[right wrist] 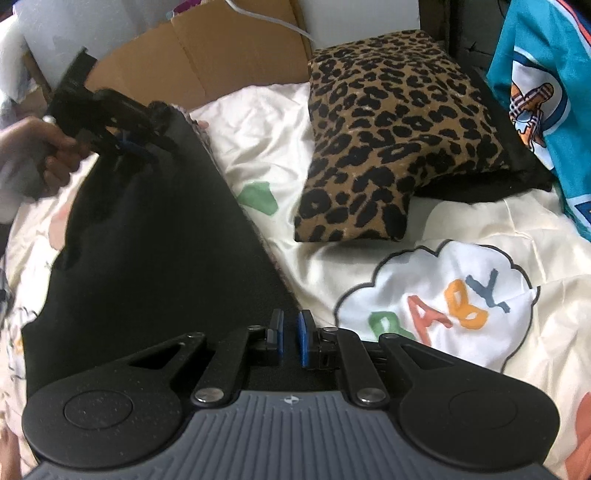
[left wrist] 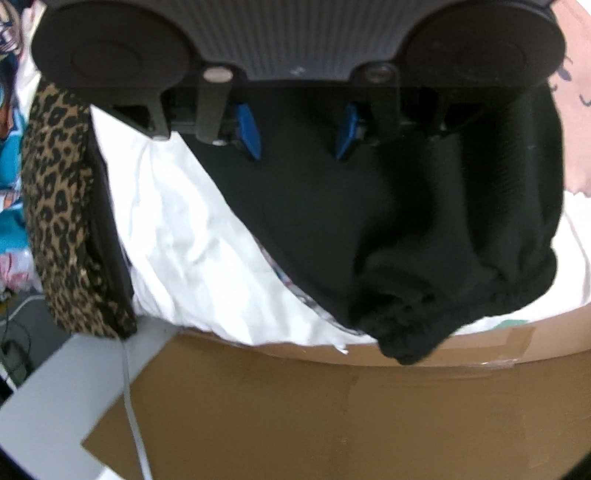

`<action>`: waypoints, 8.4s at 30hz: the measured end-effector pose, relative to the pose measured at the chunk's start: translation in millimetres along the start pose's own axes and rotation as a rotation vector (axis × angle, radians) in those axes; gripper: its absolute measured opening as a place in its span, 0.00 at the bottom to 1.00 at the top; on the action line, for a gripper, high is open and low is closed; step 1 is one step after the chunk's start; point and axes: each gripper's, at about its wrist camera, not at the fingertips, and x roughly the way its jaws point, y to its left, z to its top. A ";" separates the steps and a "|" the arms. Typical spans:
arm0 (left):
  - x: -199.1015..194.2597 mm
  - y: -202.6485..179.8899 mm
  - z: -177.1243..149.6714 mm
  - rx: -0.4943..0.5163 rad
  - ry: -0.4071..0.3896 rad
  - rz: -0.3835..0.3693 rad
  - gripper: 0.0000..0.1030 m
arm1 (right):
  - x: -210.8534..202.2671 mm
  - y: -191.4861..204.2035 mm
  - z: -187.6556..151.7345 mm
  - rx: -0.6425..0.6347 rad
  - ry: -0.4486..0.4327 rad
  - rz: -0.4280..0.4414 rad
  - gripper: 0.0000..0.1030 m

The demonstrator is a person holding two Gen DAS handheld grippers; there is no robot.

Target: Fold clothes

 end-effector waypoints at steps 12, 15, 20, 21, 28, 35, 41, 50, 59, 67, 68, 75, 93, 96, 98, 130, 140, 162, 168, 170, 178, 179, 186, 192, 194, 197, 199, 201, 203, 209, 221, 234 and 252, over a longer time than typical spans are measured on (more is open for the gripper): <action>25.3 -3.7 18.6 -0.069 -0.081 0.048 0.50 | 20.8 7.5 -9.8 0.047 0.088 0.042 0.08; 26.7 -4.7 20.5 -0.095 -0.086 0.056 0.53 | 28.8 2.8 -16.7 0.045 0.105 0.021 0.11; 20.7 0.4 22.7 -0.146 -0.087 0.037 0.55 | 32.6 -4.8 -18.4 0.071 0.120 0.007 0.10; 18.0 1.8 22.3 -0.146 -0.083 0.032 0.55 | 32.8 -4.6 -18.7 0.071 0.120 0.005 0.10; -25.5 13.6 13.7 -0.134 -0.100 0.064 0.60 | 25.1 -3.0 -18.1 0.060 0.124 -0.037 0.10; -85.9 32.8 5.0 -0.125 -0.159 0.104 0.62 | 1.0 -9.0 -10.7 0.086 0.077 -0.064 0.19; -135.0 56.7 -7.8 -0.141 -0.211 0.092 0.64 | -19.7 -11.5 -3.4 0.108 0.022 -0.053 0.28; -177.9 85.1 -58.5 -0.218 -0.251 0.052 0.63 | -41.7 3.8 -5.7 0.109 -0.011 -0.020 0.28; -195.3 113.6 -102.7 -0.240 -0.251 0.020 0.62 | -42.0 14.8 -6.6 0.111 0.010 -0.036 0.28; -174.7 156.3 -168.7 -0.379 -0.136 0.001 0.44 | -38.1 18.6 -11.1 0.133 0.037 -0.049 0.29; -173.0 159.8 -176.1 -0.391 -0.127 -0.002 0.42 | -36.3 19.9 -11.0 0.131 0.043 -0.053 0.29; -161.0 178.3 -219.4 -0.466 -0.055 -0.037 0.42 | -30.5 30.5 -10.3 0.116 0.066 -0.059 0.30; -120.1 177.9 -256.6 -0.492 0.055 -0.152 0.42 | -9.0 51.5 -25.7 0.117 0.147 -0.051 0.31; -115.5 177.9 -257.8 -0.484 0.075 -0.179 0.34 | -7.2 48.0 -26.2 0.130 0.145 -0.062 0.31; -113.6 179.8 -259.1 -0.486 0.087 -0.195 0.26 | -5.8 44.8 -27.5 0.139 0.143 -0.070 0.31; -153.6 200.3 -278.8 -0.481 0.003 -0.152 0.08 | -20.3 -0.2 -28.1 0.240 0.064 -0.109 0.31; -138.7 168.6 -257.5 -0.380 0.001 -0.184 0.11 | -21.8 -21.0 -32.7 0.277 0.047 -0.113 0.38; -127.3 162.4 -241.9 -0.323 0.008 -0.117 0.11 | -3.6 -27.0 -34.2 0.224 0.062 -0.168 0.31; -127.3 153.6 -206.6 -0.255 -0.054 -0.095 0.13 | -24.4 -24.2 -26.7 0.238 -0.002 -0.126 0.31; -126.5 150.3 -192.0 -0.221 -0.079 -0.088 0.13 | -29.0 -19.6 -22.4 0.225 -0.023 -0.109 0.31; -106.8 138.8 -137.8 -0.161 -0.125 -0.100 0.13 | -19.5 1.9 -12.0 0.162 -0.012 -0.021 0.31; -103.1 137.9 -132.9 -0.156 -0.126 -0.104 0.13 | -16.0 1.6 -12.6 0.161 -0.001 -0.020 0.31; -69.1 144.7 -110.5 -0.163 -0.109 -0.042 0.13 | 2.2 -9.3 -18.5 0.182 0.060 -0.033 0.31; -43.6 168.4 -87.5 -0.213 -0.110 -0.009 0.13 | 11.6 -16.9 -20.9 0.196 0.096 -0.034 0.30; -40.6 171.0 -80.1 -0.219 -0.117 0.001 0.13 | 13.4 -16.9 -21.3 0.183 0.104 -0.038 0.29; -48.6 171.9 -71.4 -0.223 -0.147 0.043 0.13 | 14.9 -18.6 -21.1 0.181 0.113 -0.044 0.26; -60.0 170.8 -69.5 -0.221 -0.167 0.036 0.13 | 14.1 -19.4 -20.3 0.189 0.114 -0.046 0.26; -72.4 168.7 -69.4 -0.220 -0.184 0.011 0.14 | 12.1 -18.2 -18.4 0.190 0.114 -0.048 0.27; -81.1 161.9 -71.6 -0.203 -0.191 -0.019 0.16 | 8.0 -15.2 -15.9 0.182 0.103 -0.045 0.27; -70.8 139.1 -76.6 -0.142 -0.155 -0.049 0.17 | 0.5 -4.2 -7.3 0.162 0.069 -0.006 0.27; -58.2 145.6 -47.9 -0.185 -0.203 -0.018 0.19 | 14.1 -13.3 -18.4 0.193 0.150 -0.029 0.27; -15.7 152.3 -10.7 -0.212 -0.169 -0.003 0.23 | 22.0 -17.9 -17.6 0.204 0.170 -0.002 0.28; -55.3 129.2 -36.0 -0.180 -0.191 0.046 0.61 | 3.3 -36.3 -12.8 0.253 0.106 -0.023 0.34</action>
